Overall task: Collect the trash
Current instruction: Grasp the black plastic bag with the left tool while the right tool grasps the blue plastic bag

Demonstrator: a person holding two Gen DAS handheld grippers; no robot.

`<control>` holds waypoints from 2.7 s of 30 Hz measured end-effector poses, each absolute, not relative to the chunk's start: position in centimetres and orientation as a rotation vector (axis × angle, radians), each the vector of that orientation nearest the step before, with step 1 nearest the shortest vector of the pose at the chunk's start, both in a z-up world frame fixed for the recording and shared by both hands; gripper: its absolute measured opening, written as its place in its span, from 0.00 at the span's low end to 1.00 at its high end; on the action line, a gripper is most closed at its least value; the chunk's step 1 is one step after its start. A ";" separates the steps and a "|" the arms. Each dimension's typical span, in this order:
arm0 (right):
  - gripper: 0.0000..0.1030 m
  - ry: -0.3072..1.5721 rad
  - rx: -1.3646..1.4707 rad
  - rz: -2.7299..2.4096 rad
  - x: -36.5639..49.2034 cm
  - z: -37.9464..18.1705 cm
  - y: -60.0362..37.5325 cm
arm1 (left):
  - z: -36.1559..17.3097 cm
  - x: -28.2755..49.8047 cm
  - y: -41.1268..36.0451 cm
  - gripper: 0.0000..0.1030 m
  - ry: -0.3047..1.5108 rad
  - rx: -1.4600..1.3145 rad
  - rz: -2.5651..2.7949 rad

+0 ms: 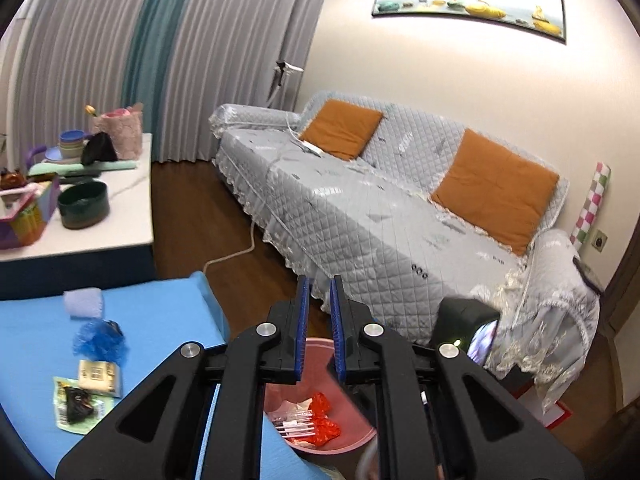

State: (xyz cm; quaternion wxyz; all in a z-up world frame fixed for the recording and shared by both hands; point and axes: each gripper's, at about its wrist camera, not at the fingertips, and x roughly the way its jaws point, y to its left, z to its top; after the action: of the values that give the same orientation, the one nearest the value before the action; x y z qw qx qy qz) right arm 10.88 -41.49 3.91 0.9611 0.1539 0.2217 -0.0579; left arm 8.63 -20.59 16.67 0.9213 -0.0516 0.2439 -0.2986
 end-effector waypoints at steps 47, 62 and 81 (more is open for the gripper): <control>0.42 0.639 0.074 0.291 18.6 -2.1 -19.3 | -2.8 16.8 4.2 0.11 0.806 -0.131 -0.132; 0.42 0.699 0.070 0.320 20.6 -4.1 -17.4 | -6.4 19.1 3.5 0.38 0.953 -0.139 -0.123; 0.44 0.761 0.138 0.396 25.3 -3.4 -12.8 | -5.3 19.6 7.0 0.32 0.921 -0.166 0.006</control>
State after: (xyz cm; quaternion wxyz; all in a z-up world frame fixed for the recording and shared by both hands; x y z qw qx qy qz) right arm 25.29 -12.75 -3.39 0.9072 0.0667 0.3685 0.1916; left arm 19.58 7.04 -5.27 0.8926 -0.0798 0.4438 0.0029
